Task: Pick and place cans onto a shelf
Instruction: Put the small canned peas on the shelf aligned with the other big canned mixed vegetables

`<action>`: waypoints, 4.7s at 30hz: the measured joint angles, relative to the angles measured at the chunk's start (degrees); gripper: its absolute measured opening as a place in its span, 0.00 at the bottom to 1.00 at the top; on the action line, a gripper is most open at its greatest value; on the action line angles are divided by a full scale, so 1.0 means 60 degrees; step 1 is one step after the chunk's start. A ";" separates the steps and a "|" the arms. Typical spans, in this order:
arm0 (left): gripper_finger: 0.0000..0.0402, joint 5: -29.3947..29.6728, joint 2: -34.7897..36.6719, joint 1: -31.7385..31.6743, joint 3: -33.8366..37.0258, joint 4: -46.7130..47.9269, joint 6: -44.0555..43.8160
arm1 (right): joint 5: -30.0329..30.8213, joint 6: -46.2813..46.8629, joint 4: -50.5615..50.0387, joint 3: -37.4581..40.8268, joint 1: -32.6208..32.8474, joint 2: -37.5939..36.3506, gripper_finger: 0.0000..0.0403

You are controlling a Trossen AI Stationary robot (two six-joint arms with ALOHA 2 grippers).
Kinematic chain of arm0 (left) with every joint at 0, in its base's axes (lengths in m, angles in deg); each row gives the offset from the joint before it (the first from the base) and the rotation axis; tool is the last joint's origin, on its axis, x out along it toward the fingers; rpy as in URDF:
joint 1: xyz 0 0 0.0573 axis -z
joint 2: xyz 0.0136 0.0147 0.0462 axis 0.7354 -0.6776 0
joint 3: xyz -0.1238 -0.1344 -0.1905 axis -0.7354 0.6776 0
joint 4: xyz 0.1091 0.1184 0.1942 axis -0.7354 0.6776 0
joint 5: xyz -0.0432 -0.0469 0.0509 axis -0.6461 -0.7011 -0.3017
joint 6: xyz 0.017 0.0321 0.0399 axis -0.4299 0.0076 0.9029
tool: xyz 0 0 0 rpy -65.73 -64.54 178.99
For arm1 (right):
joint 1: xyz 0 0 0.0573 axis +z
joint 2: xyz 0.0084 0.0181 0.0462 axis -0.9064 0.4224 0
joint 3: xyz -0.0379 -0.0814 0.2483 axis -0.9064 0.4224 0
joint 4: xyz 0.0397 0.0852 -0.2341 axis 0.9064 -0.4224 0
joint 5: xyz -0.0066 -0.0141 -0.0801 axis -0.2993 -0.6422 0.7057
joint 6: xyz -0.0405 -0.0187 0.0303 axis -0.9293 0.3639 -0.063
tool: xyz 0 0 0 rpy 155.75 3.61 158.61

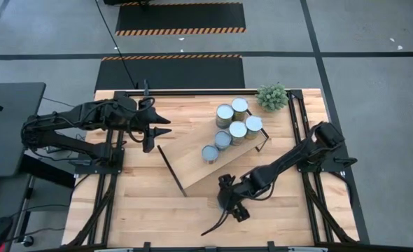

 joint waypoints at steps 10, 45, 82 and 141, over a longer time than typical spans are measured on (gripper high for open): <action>0.36 0.0000 0.0004 -0.0002 0.0000 0.0062 -0.0004 | 0.0275 0.0025 0.0008 0.0003 -0.0113 0.0454 0.91; 0.36 0.0000 0.0000 -0.0001 0.0000 0.0080 0.0010 | 0.0575 0.0000 -0.4424 -0.4218 -0.1788 -0.2013 0.73; 0.81 -0.0871 -0.2011 -0.0009 0.0004 -0.1276 0.0120 | 0.1651 -0.1636 -0.4511 -0.5763 -0.4779 -0.1137 0.73; 0.81 0.0769 0.0145 -0.0967 -0.0004 0.1948 0.0124 | 0.0634 -0.1931 -0.5863 -0.5799 -0.5315 -0.0144 0.73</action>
